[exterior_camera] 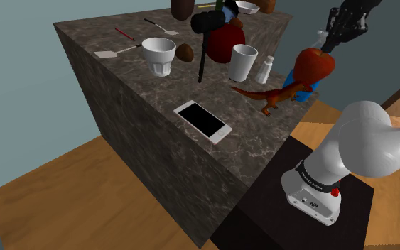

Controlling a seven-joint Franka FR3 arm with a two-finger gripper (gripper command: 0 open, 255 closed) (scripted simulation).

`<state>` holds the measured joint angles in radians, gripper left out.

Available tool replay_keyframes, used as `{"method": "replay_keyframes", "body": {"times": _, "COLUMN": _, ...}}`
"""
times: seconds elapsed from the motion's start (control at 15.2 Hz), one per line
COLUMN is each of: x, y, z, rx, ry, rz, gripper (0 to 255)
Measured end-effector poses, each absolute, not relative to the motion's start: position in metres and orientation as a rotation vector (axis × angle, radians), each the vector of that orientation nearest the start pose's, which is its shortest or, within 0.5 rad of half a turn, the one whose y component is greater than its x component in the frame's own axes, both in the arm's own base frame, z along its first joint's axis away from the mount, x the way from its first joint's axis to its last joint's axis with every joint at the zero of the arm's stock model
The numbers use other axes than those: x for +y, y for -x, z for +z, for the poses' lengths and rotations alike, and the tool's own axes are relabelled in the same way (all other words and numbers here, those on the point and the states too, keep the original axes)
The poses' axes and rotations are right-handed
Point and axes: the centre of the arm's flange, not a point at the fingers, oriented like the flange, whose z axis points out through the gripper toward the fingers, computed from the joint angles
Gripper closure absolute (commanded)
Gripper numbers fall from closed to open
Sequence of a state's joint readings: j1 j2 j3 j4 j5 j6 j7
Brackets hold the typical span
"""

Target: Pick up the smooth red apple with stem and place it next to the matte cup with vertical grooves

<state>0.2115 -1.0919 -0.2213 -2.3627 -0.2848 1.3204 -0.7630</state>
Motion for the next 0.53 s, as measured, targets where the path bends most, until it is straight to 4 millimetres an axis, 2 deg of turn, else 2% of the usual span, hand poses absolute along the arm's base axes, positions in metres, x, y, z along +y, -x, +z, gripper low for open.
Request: {"method": "replay_keyframes", "body": {"times": 0.53, "x": -0.073, "y": -0.202, "z": 0.674, "rx": -1.245, "ry": 2.976, "rz": -0.008, "gripper": 255}}
